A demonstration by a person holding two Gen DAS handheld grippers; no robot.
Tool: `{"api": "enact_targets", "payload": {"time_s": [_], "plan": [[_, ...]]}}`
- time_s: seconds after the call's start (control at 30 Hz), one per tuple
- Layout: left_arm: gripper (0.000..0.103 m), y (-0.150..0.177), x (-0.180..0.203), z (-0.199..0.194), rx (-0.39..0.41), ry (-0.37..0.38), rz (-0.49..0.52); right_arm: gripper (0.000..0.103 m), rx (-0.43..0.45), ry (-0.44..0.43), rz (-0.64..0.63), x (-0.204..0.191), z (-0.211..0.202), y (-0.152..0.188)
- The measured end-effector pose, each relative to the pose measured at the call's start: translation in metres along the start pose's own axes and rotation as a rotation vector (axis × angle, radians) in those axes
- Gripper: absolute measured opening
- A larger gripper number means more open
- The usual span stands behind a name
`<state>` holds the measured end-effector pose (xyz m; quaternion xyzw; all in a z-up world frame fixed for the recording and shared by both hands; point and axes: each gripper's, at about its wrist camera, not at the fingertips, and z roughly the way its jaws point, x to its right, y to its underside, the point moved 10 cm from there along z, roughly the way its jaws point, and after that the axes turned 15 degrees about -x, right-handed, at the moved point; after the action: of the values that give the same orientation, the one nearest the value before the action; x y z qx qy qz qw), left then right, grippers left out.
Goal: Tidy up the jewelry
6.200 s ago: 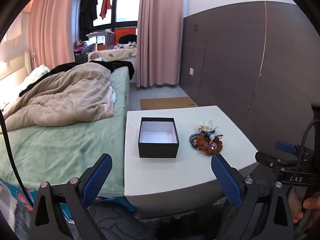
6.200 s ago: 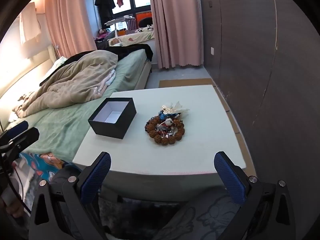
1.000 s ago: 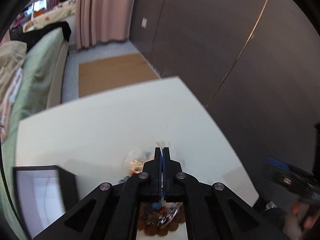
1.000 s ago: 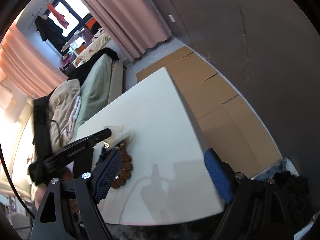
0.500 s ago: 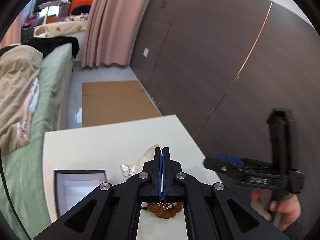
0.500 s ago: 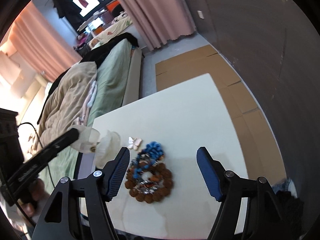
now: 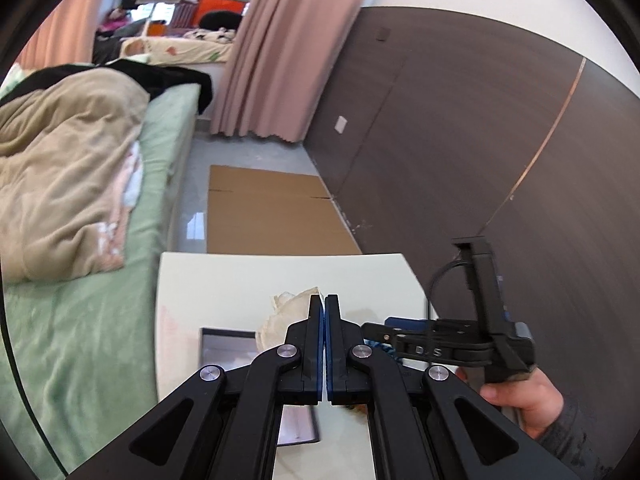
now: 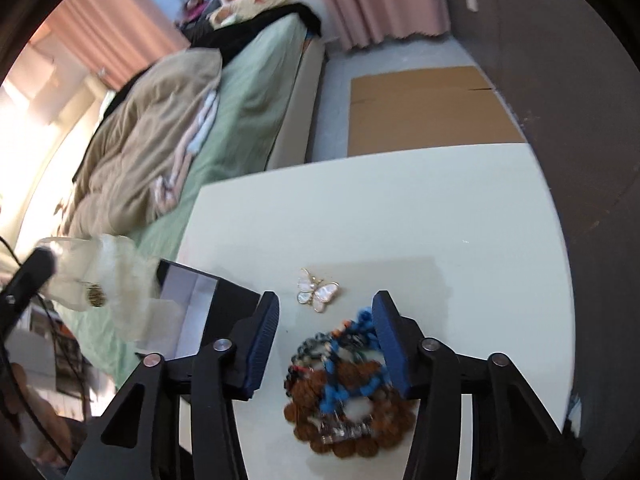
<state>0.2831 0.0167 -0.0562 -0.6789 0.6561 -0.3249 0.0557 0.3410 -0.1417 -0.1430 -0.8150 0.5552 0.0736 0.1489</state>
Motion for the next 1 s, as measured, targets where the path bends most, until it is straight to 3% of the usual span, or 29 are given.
{"api": "enact_targets", "payload": {"time_s": [0.47,0.53,0.6,0.67,0.9,1.0], "plan": [[0.0,0.018,-0.046,0.012,-0.07,-0.035,-0.087,0.05,-0.159,0.108,-0.148,-0.015,0.066,-0.02],[0.0,0.02,-0.049,0.016,-0.082,-0.03,-0.1,0.046,-0.155,0.13,-0.17,-0.015,0.065,-0.019],[0.0,0.022,-0.051,0.021,-0.096,-0.03,-0.108,0.021,-0.161,0.125,-0.171,-0.014,0.064,-0.017],[0.0,0.023,-0.052,0.026,-0.109,-0.028,-0.112,0.015,-0.177,0.077,-0.152,-0.015,0.064,-0.015],[0.0,0.025,-0.04,0.037,-0.132,0.001,-0.113,0.014,-0.165,0.061,-0.165,-0.026,0.053,-0.007],[0.008,0.026,-0.041,0.039,-0.159,-0.023,-0.123,0.014,-0.124,0.021,-0.152,-0.031,0.031,-0.007]]}}
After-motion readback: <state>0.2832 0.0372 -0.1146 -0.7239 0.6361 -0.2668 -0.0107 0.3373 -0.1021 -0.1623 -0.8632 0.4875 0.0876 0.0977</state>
